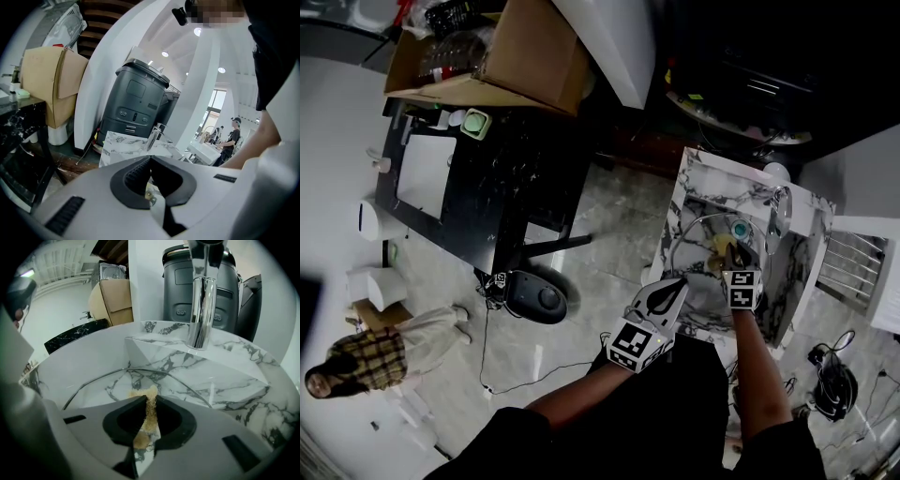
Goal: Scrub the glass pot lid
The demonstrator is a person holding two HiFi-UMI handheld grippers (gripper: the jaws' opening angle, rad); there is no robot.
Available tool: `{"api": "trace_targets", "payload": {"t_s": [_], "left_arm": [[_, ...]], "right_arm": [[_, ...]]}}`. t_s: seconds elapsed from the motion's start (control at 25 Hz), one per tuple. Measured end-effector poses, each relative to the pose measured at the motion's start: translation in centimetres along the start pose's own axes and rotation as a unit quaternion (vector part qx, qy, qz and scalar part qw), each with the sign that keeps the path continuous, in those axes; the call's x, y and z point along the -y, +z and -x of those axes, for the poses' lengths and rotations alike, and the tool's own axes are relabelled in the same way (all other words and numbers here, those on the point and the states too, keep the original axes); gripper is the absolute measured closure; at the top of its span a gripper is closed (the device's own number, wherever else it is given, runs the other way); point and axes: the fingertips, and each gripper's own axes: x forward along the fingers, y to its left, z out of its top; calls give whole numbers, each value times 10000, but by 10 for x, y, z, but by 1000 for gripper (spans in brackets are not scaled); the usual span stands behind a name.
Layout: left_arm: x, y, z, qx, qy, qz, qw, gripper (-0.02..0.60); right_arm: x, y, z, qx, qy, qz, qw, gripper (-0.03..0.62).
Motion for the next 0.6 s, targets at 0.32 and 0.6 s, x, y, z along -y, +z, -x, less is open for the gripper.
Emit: {"api": "trace_targets", "payload": {"t_s": [0.32,0.6], "left_arm": [[11,-4,-1,9,87,-23,10000,565],[24,-1,-2,69,163,5,9998,565]], "right_arm": [[19,-12,7,-29,-158,-192,9997,530],[34,-20,12,-31,-182,-202,9996,530]]}}
